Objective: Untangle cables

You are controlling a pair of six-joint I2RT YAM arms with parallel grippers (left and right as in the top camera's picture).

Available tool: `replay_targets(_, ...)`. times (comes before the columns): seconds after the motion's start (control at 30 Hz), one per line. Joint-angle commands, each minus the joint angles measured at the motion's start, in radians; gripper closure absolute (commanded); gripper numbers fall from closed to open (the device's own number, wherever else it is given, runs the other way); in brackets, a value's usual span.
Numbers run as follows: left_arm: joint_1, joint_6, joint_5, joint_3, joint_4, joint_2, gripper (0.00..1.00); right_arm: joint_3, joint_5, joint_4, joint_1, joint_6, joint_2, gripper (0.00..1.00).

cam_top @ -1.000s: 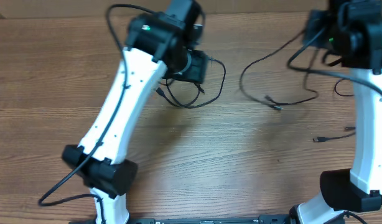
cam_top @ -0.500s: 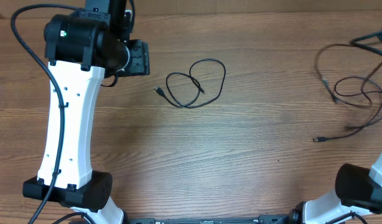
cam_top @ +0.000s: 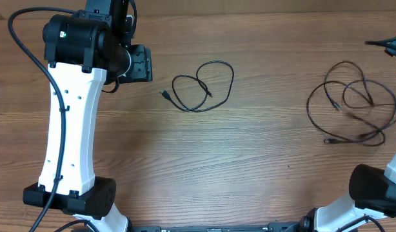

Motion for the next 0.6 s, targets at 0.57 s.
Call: replay_targets(0.57, 0.004, -0.012, -0.015, -0.291, -0.002, -0.182, 0.25, -0.024, -0.409, -0.063, 0.000, -0.164, -0.035, 0.15)
